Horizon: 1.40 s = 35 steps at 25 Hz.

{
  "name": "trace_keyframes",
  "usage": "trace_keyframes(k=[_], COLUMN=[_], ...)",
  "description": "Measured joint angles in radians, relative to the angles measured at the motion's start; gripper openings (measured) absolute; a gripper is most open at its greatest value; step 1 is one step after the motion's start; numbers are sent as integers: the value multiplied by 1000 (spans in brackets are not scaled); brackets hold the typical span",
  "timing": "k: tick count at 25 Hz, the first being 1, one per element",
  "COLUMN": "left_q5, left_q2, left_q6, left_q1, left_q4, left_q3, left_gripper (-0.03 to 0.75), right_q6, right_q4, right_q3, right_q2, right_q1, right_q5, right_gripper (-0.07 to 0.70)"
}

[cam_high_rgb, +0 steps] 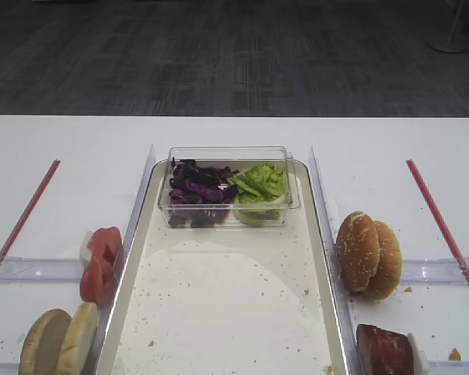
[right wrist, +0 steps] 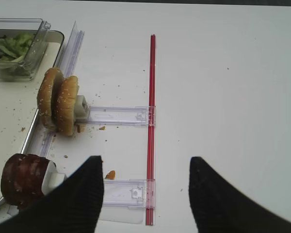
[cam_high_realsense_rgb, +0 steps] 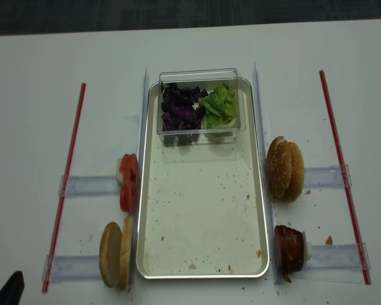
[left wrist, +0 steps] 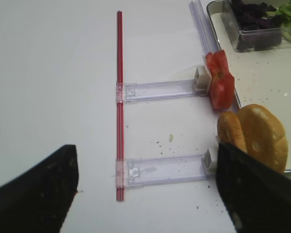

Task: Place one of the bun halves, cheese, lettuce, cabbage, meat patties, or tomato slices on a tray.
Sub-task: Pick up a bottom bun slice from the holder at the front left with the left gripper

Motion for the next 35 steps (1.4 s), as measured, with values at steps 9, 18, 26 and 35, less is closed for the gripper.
trace_keyframes(k=[9,18,26,35], left_q5=[-36,29,46,-6], left_q2=[281,798,1096,1248], left_q6=[30,30,30,35], left_q1=[0,0,0,0], left_q4=[-61,-162,-152,-99], left_q3=[-82,-259,-310,-310], left_gripper=[533,524,524,524], right_q6=[0,0,0,-5], right_q4=[0,0,0,0], right_q3=[0,0,0,0], right_q2=[0,0,0,0], right_q1=[0,0,0,0], right_q5=[0,0,0,0], right_gripper=[426,426,426,426])
